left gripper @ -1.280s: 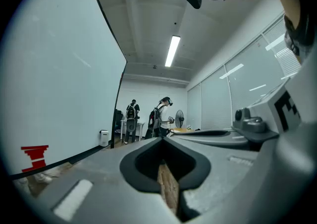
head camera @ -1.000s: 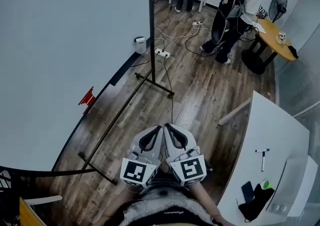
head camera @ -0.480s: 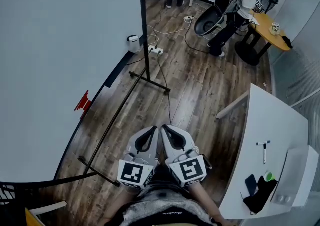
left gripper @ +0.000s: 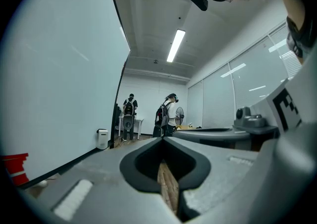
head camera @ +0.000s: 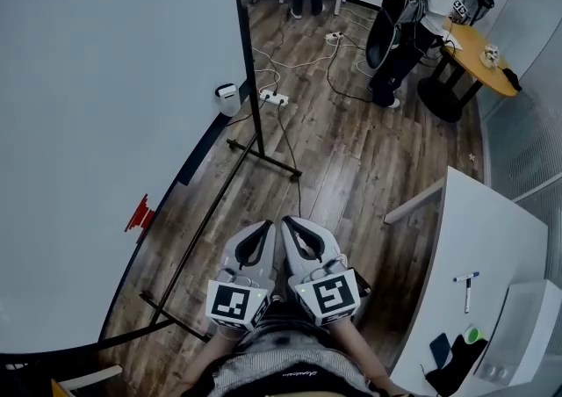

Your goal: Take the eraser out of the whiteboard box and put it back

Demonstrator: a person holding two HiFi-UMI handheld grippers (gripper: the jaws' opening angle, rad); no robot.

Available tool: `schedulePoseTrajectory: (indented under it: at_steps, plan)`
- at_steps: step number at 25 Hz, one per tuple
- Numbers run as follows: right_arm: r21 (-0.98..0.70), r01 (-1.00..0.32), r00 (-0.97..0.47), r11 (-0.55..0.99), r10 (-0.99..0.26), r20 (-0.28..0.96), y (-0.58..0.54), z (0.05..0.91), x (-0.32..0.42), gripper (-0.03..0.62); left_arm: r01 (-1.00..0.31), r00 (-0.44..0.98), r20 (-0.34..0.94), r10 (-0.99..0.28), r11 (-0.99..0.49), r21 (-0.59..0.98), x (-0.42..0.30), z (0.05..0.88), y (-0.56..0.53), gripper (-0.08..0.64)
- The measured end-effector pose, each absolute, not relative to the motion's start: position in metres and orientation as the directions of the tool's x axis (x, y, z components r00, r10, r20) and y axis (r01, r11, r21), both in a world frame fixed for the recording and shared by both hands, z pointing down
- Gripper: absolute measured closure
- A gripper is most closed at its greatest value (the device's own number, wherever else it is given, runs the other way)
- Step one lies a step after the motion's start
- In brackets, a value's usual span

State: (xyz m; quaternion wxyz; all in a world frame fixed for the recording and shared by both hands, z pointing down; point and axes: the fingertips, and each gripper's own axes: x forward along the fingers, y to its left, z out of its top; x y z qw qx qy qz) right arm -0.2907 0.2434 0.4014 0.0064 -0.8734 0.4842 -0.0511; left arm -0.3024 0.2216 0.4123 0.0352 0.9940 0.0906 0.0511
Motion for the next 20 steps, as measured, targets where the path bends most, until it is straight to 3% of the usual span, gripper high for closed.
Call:
schedulePoseTrajectory:
  at_steps: [20]
  plan:
    - [-0.053,-0.924,0.374,-0.379,-0.924,0.083,0.182,0.391,-0.117,0.591,0.028,0.993,0.113,0.031,-0.999,0.035,-0.13,0.401,0.167,0.56]
